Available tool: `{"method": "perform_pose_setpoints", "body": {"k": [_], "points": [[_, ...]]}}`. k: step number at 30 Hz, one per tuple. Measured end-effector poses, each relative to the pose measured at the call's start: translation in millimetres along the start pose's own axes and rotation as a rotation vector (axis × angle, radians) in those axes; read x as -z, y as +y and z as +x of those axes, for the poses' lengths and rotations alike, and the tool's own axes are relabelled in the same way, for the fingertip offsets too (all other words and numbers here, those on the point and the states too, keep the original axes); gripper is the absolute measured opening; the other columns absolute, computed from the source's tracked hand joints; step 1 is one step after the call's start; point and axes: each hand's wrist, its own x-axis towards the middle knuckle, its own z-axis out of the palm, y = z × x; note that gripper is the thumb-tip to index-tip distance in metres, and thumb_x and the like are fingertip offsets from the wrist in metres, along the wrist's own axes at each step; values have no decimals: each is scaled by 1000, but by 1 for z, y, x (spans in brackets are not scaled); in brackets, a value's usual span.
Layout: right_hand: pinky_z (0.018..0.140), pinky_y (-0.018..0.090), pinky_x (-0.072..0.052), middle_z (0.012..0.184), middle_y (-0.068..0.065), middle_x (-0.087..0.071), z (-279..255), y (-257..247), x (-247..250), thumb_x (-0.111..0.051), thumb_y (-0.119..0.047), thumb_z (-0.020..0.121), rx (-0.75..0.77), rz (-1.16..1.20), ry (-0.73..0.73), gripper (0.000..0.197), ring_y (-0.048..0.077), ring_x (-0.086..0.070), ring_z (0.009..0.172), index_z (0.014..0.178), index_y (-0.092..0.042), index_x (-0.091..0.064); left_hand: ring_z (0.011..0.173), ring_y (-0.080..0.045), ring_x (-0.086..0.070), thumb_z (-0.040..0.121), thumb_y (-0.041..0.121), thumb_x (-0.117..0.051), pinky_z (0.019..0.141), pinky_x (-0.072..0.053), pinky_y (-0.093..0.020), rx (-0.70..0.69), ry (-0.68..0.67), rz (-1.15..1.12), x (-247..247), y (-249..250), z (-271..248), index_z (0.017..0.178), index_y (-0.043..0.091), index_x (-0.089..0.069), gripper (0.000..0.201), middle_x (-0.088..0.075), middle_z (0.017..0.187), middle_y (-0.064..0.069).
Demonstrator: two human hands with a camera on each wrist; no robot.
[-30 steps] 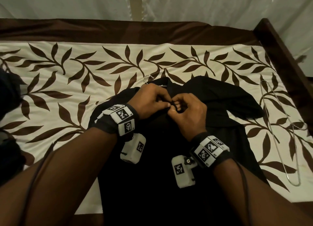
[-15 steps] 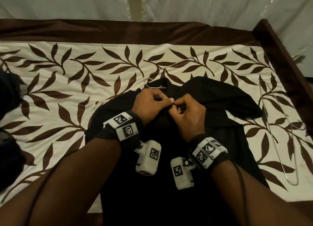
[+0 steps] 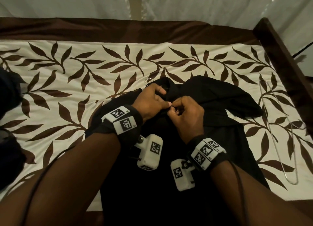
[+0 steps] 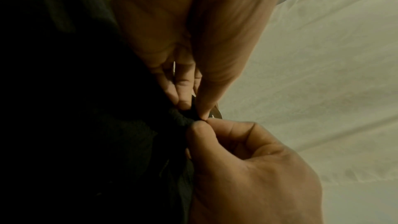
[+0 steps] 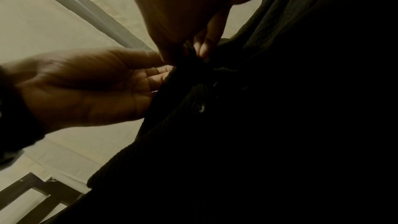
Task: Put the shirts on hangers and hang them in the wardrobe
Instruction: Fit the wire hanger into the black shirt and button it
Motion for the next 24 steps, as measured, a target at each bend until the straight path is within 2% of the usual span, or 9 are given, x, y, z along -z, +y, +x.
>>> {"method": "perform_pose_setpoints", "body": {"k": [4, 7, 9, 11, 13, 18, 20, 22, 24], "points": [[65, 24, -54, 84, 1, -65, -1, 0, 4, -72, -7, 80, -13, 95, -53, 3, 9, -61, 71, 82, -8, -69, 68, -12, -69, 86, 3, -73, 72, -56, -29, -64, 5, -11, 2, -7, -2, 112, 20, -53, 37, -70, 75, -3], [68, 19, -56, 85, 1, -71, 1, -2, 11, -74, -7, 85, -206, 257, -118, 9, 10, -66, 72, 94, -10, -75, 71, -15, -68, 86, 2, -71, 73, -57, -30, -117, -13, 0, 3, -13, -3, 108, 21, -52, 35, -69, 80, -5], [76, 26, -59, 91, 1, -75, 4, 0, 14, -74, -9, 86, -303, 361, -195, 16, 12, -71, 80, 102, -10, -76, 72, -15, -64, 87, 1, -69, 73, -55, -28, -190, -24, 34, 2, -16, -4, 105, 22, -50, 34, -66, 83, -6], [84, 38, -60, 92, 5, -77, 7, 0, 17, -73, -11, 88, -404, 486, -261, 16, 21, -74, 87, 104, -10, -76, 76, -22, -64, 89, 1, -65, 76, -54, -31, -269, -16, 78, 1, -18, -4, 106, 22, -49, 31, -65, 87, -11], [86, 42, -59, 91, 11, -76, 10, -2, 19, -73, -9, 88, -528, 613, -296, 14, 29, -74, 89, 103, -9, -75, 82, -26, -64, 90, 3, -62, 78, -54, -35, -338, -1, 128, 0, -17, -5, 108, 20, -49, 28, -63, 92, -13], [75, 28, -60, 84, 17, -74, 17, -14, 24, -74, -2, 84, -660, 732, -281, 9, 27, -73, 80, 93, 0, -73, 74, -4, -58, 96, 6, -55, 68, -49, -16, -383, -26, 188, 1, -18, -6, 119, 20, -52, 28, -61, 95, -5], [70, 24, -60, 83, 19, -73, 21, -15, 26, -73, -2, 85, -740, 782, -280, 12, 24, -73, 77, 95, 5, -71, 84, -5, -61, 96, 11, -59, 77, -52, -19, -385, -65, 163, 6, -22, -6, 124, 24, -52, 32, -61, 100, -1], [70, 23, -60, 82, 18, -72, 24, -16, 27, -72, -3, 86, -810, 838, -290, 15, 21, -72, 74, 96, 7, -68, 97, -11, -63, 90, 15, -69, 88, -54, -28, -382, -95, 145, 9, -25, -7, 125, 27, -53, 40, -61, 107, 1], [70, 23, -60, 81, 17, -71, 26, -15, 27, -73, -4, 86, -810, 831, -331, 15, 20, -72, 73, 96, 6, -69, 98, -11, -63, 84, 18, -77, 90, -55, -32, -380, -62, 165, 11, -26, -6, 123, 29, -53, 48, -62, 106, 4]]}}
